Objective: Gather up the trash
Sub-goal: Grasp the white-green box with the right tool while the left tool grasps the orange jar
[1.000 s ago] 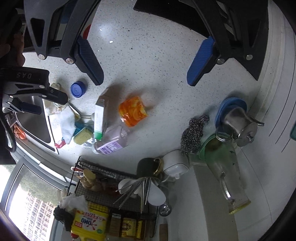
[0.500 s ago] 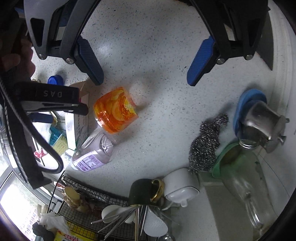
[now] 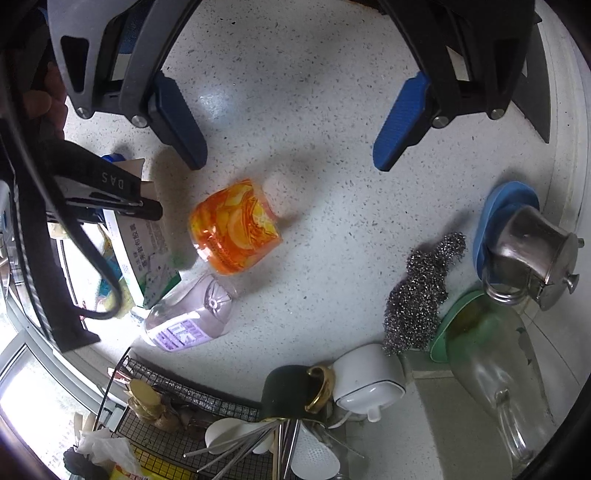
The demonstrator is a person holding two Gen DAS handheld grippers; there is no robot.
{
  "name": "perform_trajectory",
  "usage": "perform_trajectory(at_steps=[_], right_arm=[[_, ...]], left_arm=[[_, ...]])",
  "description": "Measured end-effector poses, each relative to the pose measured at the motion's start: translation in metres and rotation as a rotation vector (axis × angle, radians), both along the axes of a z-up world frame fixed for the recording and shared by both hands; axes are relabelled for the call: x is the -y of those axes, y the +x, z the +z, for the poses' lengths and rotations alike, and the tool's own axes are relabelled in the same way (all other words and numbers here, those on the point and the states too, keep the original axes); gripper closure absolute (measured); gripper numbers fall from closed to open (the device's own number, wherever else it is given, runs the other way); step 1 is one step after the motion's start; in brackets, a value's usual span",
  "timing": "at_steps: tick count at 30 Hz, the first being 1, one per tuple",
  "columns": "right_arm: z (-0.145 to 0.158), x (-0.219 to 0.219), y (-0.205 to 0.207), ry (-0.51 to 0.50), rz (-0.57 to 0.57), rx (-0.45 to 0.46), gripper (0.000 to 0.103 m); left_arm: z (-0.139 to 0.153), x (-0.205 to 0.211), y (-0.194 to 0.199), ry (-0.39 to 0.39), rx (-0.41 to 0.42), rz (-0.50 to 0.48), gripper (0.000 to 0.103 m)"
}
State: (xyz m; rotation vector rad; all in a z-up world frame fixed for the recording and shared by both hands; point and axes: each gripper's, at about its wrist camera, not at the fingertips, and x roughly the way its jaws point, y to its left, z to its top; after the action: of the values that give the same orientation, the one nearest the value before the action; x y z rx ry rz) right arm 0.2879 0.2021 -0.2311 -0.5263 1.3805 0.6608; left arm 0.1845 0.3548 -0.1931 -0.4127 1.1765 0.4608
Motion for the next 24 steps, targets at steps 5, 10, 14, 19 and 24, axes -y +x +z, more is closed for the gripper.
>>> perform_trajectory(at_steps=[5, 10, 14, 19, 24], right_arm=[[0.039, 0.035, -0.007, 0.031, 0.029, 0.071, 0.081], [0.077, 0.070, -0.012, 0.063, 0.042, 0.109, 0.081], [0.098, 0.090, -0.012, 0.092, 0.054, 0.121, 0.080], [0.103, 0.097, -0.006, 0.083, 0.092, 0.156, 0.080], [0.070, 0.067, 0.002, 0.047, 0.094, 0.113, 0.080]], left_arm=[[0.006, 0.012, 0.003, -0.006, 0.004, -0.017, 0.013], [0.009, 0.020, 0.014, -0.016, 0.006, -0.038, 0.013], [0.001, 0.015, 0.025, -0.058, -0.008, 0.015, 0.013], [-0.014, 0.004, 0.038, -0.150, -0.012, 0.110, 0.013], [-0.026, -0.002, 0.053, -0.139, -0.041, 0.148, 0.013]])
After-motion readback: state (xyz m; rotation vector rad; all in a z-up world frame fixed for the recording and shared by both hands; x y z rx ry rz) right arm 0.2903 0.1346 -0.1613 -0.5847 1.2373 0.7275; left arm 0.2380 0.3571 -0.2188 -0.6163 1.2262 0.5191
